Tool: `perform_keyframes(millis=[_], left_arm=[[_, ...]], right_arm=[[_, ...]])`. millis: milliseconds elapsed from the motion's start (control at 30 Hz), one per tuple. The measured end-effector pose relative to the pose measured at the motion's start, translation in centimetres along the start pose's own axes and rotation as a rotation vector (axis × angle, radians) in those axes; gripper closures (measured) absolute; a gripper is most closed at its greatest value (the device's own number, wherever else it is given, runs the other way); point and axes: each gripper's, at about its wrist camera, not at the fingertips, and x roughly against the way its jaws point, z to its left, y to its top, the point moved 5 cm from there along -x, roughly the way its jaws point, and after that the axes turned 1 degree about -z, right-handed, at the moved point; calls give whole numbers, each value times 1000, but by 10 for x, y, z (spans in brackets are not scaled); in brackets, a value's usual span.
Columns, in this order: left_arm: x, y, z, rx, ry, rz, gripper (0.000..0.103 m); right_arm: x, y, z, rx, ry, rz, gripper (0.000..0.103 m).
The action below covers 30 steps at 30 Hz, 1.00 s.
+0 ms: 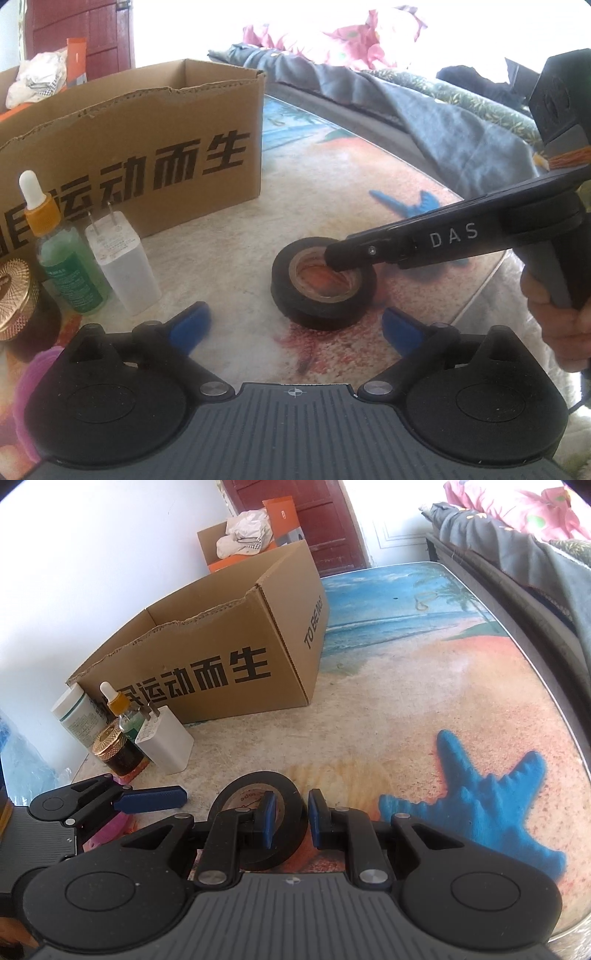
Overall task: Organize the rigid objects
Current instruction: 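Close the right tool on the rim of the black tape roll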
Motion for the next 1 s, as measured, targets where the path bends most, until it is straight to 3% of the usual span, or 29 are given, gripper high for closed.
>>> perform_keyframes(millis=[100,333,500,667,1000], left_arm=[[-1,2,-3,-27,-6,6,7],[-8,9,-13,-64,12,-4,25],[-9,10,-16,-65,-15,-21,37],[-7,8,-17,-54,-7,-23,37],[21,-10,-2,5,34,9,37]], right_arm=[[0,0,0,0,0,-2,83],[2,0,0,-21,-1,20,82],[4,-2,4,-15,-8,32,81],[3,-4,11,22,-22,36,80],[1,-14,37,43,65,66,80]])
